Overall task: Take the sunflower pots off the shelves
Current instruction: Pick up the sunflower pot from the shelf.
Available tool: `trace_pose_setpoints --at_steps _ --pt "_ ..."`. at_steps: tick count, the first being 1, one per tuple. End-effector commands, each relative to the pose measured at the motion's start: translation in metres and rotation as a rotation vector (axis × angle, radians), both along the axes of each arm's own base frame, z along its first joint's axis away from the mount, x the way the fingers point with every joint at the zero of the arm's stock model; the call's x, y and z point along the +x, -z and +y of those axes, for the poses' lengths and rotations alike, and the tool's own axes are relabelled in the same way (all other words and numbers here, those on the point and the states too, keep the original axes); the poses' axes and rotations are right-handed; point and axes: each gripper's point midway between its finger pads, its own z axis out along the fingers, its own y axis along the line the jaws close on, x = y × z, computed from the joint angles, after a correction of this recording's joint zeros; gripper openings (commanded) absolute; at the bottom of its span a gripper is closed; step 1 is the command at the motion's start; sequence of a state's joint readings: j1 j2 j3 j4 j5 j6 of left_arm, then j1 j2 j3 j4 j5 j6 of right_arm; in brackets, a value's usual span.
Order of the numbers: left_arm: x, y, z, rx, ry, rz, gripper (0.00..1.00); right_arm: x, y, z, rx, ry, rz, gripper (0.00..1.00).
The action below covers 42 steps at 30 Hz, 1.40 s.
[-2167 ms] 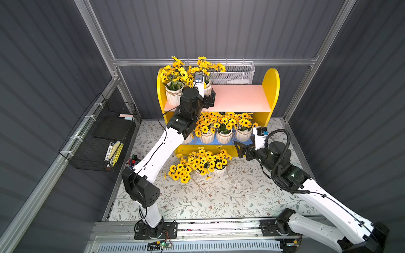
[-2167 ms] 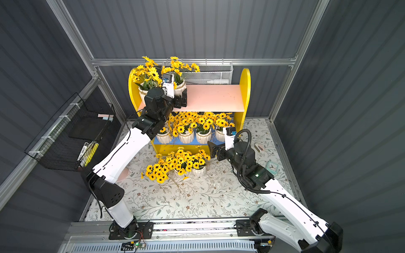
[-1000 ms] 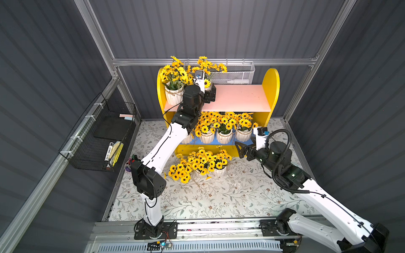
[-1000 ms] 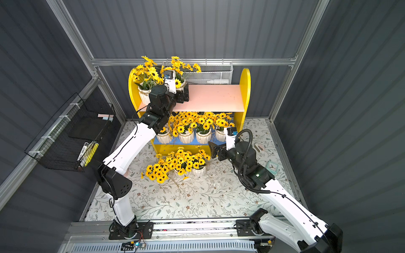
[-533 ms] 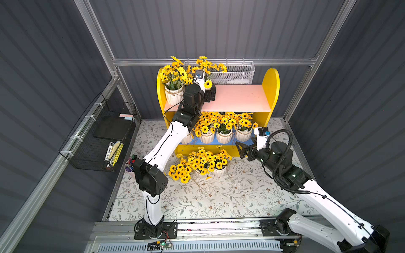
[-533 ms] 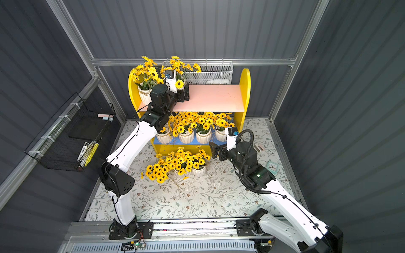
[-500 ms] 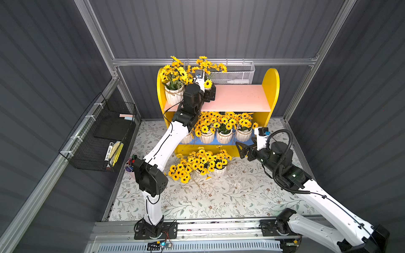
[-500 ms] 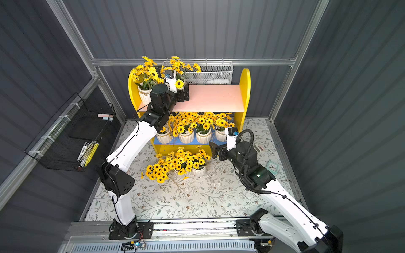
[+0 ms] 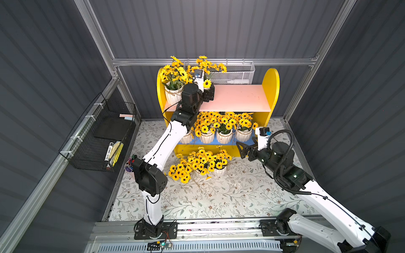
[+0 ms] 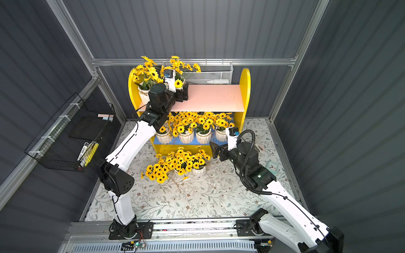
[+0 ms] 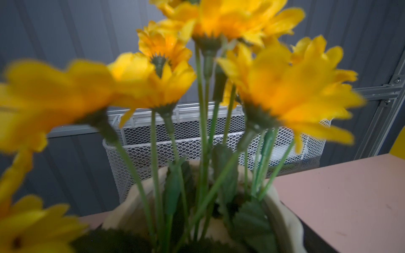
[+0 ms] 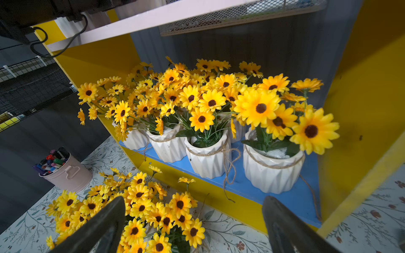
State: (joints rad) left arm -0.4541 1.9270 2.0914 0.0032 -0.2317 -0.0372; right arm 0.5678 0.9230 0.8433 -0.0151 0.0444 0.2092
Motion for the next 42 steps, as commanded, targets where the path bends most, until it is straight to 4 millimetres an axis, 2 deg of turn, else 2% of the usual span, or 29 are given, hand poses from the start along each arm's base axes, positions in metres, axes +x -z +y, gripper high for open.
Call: trace_pose_setpoints --at_steps 1,3,18,27,34,42 --pt "0.000 -0.001 -0.005 0.038 0.045 -0.012 0.27 -0.002 -0.006 -0.005 0.010 0.012 -0.019 0.99" --pt "-0.003 -0.004 -0.008 0.049 0.071 -0.017 0.00 -0.001 -0.006 -0.008 0.010 0.028 -0.018 0.99" --pt "-0.048 -0.044 -0.046 0.037 0.276 -0.069 0.00 -0.001 -0.008 -0.023 0.033 0.099 -0.008 0.99" --pt "-0.075 -0.054 -0.063 0.027 0.369 -0.087 0.00 -0.002 -0.010 -0.031 0.033 0.126 -0.004 0.99" --pt "-0.083 -0.063 -0.073 0.031 0.438 -0.095 0.00 -0.005 -0.010 -0.035 0.038 0.138 0.001 0.99" --pt "-0.093 -0.077 -0.075 0.000 0.475 -0.119 0.00 -0.008 -0.011 -0.041 0.035 0.148 0.005 0.99"
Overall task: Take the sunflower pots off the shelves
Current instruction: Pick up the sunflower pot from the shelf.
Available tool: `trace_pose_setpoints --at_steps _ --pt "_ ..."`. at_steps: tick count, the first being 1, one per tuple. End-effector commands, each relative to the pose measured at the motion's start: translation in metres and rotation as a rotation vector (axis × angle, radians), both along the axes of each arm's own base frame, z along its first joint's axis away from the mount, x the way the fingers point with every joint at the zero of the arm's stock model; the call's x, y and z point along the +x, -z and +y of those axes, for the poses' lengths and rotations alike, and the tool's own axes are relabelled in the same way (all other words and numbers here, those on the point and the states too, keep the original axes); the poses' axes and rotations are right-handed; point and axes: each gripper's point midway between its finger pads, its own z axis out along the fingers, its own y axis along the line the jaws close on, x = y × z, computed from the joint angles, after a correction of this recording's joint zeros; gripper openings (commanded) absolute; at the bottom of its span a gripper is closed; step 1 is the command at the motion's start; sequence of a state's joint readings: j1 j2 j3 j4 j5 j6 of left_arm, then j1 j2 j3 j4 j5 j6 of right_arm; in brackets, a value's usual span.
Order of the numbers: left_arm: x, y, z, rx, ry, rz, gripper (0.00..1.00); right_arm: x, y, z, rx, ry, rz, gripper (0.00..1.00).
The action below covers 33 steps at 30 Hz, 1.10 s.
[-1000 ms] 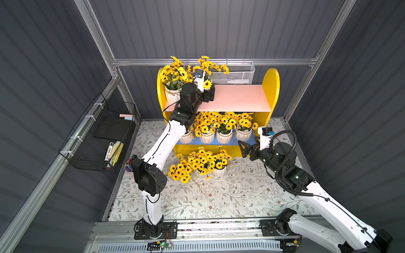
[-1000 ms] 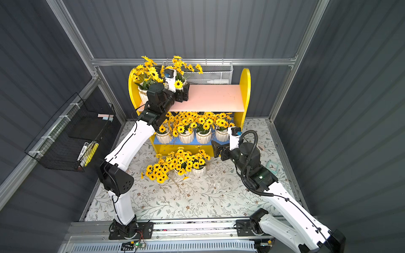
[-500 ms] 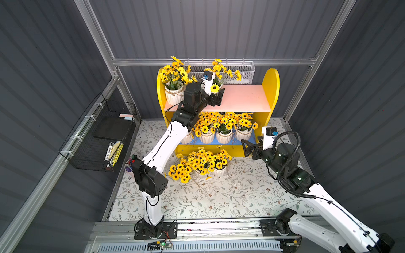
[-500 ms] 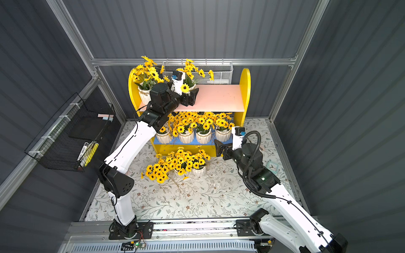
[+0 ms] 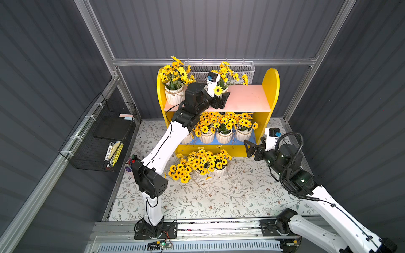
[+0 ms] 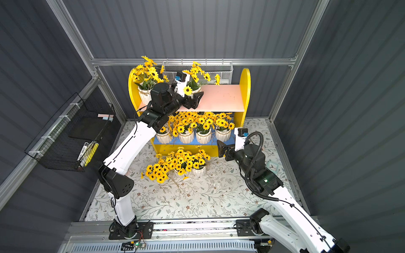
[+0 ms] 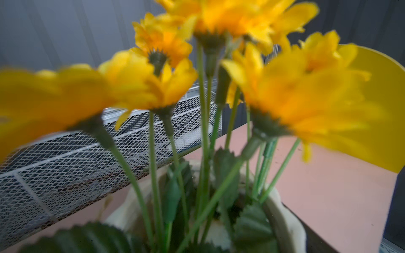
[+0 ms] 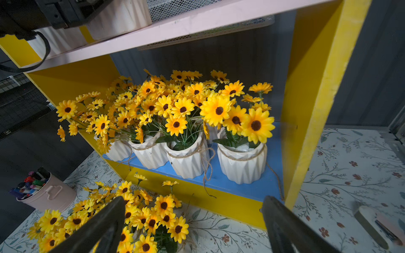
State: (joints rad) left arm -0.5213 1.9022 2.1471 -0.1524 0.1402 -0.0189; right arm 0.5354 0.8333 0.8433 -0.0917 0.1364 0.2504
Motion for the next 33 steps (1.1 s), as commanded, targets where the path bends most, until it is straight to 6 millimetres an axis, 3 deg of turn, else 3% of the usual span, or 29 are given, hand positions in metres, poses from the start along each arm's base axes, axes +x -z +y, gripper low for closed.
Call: trace_pose_setpoints --at_steps 1,15,27,33 --pt "-0.036 -0.074 0.009 -0.104 0.048 -0.145 0.00 -0.002 -0.002 -0.006 0.007 0.021 0.004 0.99" --pt "-0.056 -0.080 0.004 -0.123 0.090 -0.147 0.00 -0.004 -0.001 -0.011 0.020 0.033 0.005 0.99" --pt "-0.110 -0.081 -0.014 -0.106 0.169 -0.178 0.00 -0.007 -0.001 -0.023 0.023 0.075 0.038 0.99" --pt "-0.146 -0.060 -0.030 -0.066 0.201 -0.186 0.00 -0.011 0.029 -0.045 0.011 0.164 0.162 0.99"
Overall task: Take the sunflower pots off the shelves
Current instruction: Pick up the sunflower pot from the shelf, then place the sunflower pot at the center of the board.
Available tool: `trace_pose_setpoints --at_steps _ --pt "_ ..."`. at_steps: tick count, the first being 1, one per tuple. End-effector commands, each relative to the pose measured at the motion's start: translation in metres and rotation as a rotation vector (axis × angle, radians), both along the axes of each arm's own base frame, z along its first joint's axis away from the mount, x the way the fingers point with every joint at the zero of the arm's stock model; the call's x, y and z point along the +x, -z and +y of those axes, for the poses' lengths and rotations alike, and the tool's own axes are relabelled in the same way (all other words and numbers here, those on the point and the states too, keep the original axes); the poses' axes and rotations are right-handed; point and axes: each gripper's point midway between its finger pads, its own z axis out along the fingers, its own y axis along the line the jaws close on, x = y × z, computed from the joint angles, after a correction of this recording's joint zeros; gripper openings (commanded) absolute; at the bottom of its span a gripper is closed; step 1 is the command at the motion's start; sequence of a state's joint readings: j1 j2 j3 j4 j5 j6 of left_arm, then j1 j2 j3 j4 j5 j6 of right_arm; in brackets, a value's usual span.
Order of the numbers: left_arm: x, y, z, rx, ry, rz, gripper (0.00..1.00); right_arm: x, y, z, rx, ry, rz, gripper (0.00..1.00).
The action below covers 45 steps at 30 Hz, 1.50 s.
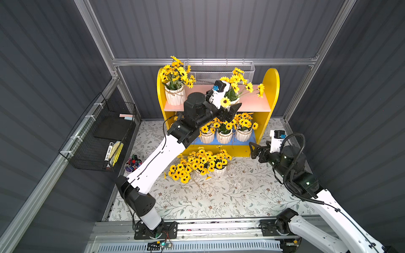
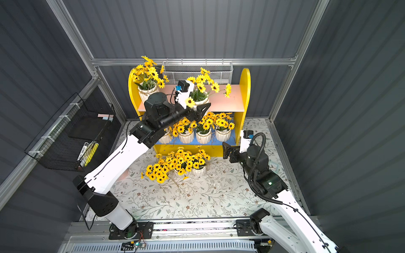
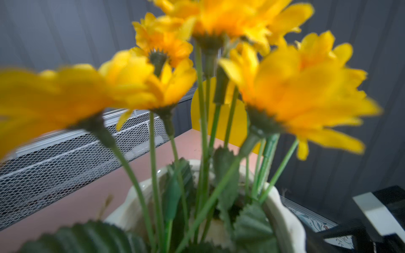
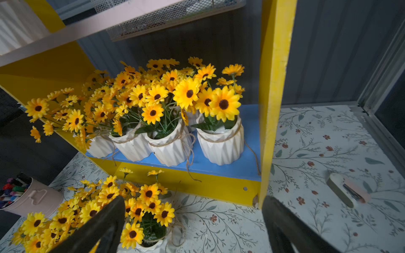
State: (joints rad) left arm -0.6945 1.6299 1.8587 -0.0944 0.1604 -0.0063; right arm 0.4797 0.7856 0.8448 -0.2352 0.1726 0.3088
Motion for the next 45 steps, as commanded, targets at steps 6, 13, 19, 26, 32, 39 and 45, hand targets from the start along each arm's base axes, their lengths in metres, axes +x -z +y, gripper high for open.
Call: trace_pose_setpoints --at_steps 6,13,19,26,32,39,45 --pt "-0.070 0.010 -0.004 -0.088 0.027 -0.100 0.00 -0.016 0.066 -0.050 0.051 0.199 0.260 0.99" --pt "-0.106 0.114 -0.026 -0.064 0.032 0.009 0.00 -0.018 0.108 -0.095 0.199 0.361 0.393 0.99" --pt "-0.124 0.171 -0.046 -0.050 0.059 0.055 0.00 -0.010 0.117 -0.123 0.355 0.431 0.381 0.99" --pt "-0.128 0.224 -0.070 -0.035 0.068 0.093 0.00 -0.004 0.120 -0.136 0.421 0.446 0.363 0.99" --pt "-0.120 0.257 -0.086 -0.022 0.065 0.091 0.00 0.001 0.120 -0.136 0.426 0.414 0.348 0.99" --pt "-0.111 0.289 -0.105 -0.024 0.070 0.084 0.00 0.006 0.109 -0.146 0.445 0.415 0.309 0.99" --pt "-0.102 0.314 -0.114 -0.036 0.042 0.086 0.00 0.010 0.103 -0.148 0.476 0.395 0.294 0.99"
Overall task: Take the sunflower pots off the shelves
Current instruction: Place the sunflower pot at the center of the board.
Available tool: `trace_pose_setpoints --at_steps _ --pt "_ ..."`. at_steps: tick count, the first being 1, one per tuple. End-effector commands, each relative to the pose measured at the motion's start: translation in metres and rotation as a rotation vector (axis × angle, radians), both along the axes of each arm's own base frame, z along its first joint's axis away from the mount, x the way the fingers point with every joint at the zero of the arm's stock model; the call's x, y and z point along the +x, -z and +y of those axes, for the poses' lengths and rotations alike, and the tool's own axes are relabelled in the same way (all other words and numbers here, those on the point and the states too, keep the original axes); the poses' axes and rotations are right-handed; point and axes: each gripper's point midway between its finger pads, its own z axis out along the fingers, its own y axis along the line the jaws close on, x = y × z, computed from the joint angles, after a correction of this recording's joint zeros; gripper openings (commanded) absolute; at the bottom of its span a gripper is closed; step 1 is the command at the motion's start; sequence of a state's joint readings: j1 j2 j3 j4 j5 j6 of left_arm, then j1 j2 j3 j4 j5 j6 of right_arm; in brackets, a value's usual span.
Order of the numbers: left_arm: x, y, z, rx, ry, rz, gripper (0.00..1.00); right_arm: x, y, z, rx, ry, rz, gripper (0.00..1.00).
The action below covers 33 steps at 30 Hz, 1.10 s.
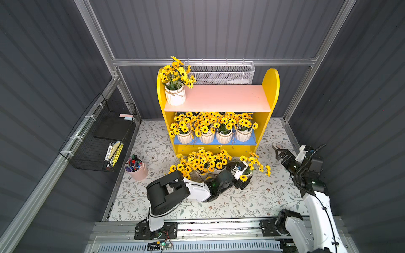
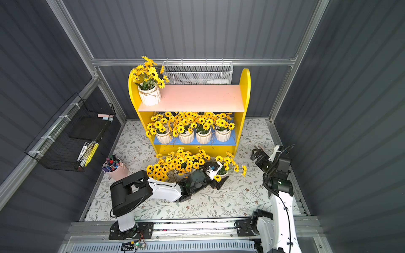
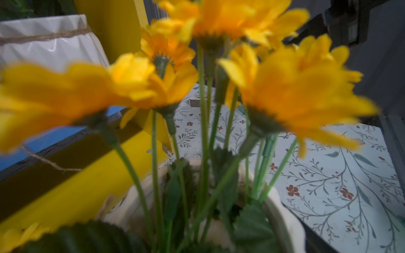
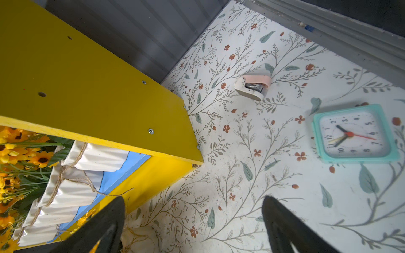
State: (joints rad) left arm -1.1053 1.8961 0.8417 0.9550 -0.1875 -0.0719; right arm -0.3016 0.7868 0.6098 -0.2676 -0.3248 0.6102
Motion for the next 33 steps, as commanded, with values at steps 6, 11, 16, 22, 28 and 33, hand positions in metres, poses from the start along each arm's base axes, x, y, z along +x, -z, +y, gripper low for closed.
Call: trace_pose_setpoints --at_steps 6,11,16,22,28,33 --pt "0.014 -0.031 -0.015 -0.203 -0.048 -0.060 0.00 0.011 -0.018 0.000 0.040 -0.020 -0.057 0.99" --pt "0.023 -0.017 -0.013 -0.214 -0.102 -0.069 0.00 0.013 -0.021 -0.001 0.050 -0.027 -0.065 0.99" --pt "0.031 -0.003 -0.022 -0.222 -0.120 -0.080 0.00 0.014 -0.022 0.001 0.053 -0.044 -0.073 0.99" --pt "0.042 0.012 -0.037 -0.238 -0.134 -0.105 0.00 0.017 -0.021 0.003 0.068 -0.059 -0.074 0.99" --pt "0.051 0.029 -0.056 -0.237 -0.125 -0.100 0.00 0.018 -0.022 0.005 0.076 -0.071 -0.076 0.99" --pt "0.073 0.054 -0.059 -0.216 -0.139 -0.038 0.00 0.019 -0.020 0.006 0.090 -0.081 -0.071 0.99"
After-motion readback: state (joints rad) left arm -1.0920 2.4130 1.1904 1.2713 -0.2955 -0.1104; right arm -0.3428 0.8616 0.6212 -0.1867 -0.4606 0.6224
